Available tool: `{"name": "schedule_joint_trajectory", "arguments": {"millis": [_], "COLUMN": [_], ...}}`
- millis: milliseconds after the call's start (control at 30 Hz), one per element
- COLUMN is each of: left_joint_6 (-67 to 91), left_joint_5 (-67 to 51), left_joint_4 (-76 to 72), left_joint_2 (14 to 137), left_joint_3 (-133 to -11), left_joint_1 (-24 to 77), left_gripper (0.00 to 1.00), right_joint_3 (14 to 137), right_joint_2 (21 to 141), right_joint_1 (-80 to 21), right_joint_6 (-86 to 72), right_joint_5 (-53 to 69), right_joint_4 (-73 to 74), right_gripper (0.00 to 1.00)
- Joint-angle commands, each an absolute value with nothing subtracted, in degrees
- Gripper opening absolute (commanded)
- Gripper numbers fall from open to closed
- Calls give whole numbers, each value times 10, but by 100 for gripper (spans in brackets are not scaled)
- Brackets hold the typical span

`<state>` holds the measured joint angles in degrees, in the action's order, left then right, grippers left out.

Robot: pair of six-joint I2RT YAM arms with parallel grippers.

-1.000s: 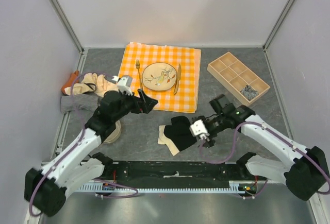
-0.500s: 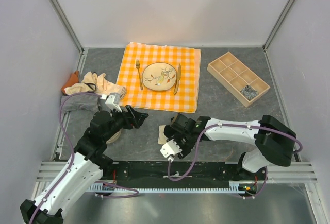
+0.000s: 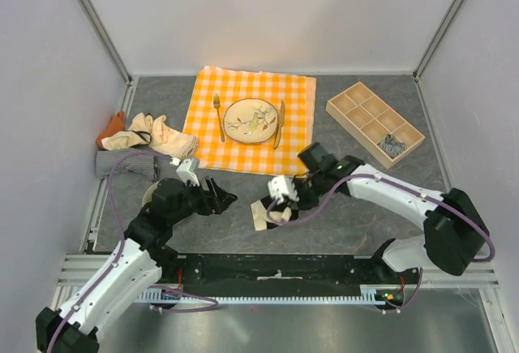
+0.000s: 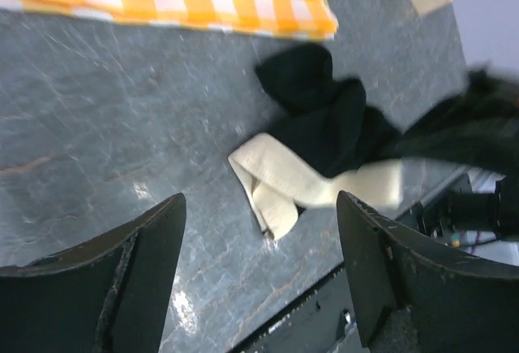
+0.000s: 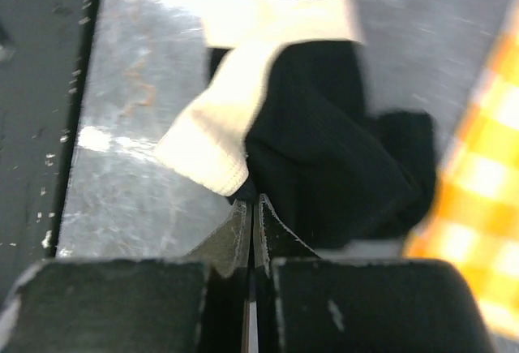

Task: Roll the underwear
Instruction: Flatten out the underwear at the center of the board.

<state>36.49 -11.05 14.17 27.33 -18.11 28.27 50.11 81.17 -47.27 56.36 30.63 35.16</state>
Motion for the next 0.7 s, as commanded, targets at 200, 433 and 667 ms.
{"name": "schedule_joint_trajectory", "arguments": {"millis": [200,433,667], "left_joint_6": [373,411,439], "left_joint_5": [-206,-128,-71], "left_joint_4": [59,-23,-48], "left_joint_2": [491,634,769], "left_joint_3": [-200,-217,-278], "left_joint_1": [380,493,534], "left_gripper": [76,78,79], "right_joint_3": [567,543,535], "right_joint_2": [816,808,809], "right_joint_1": [-256,-221,-209], "right_joint_6": [369,259,243], "right_joint_5": [516,484,490], "right_joint_4": [344,244,227], "right_gripper": [0,0,0]}}
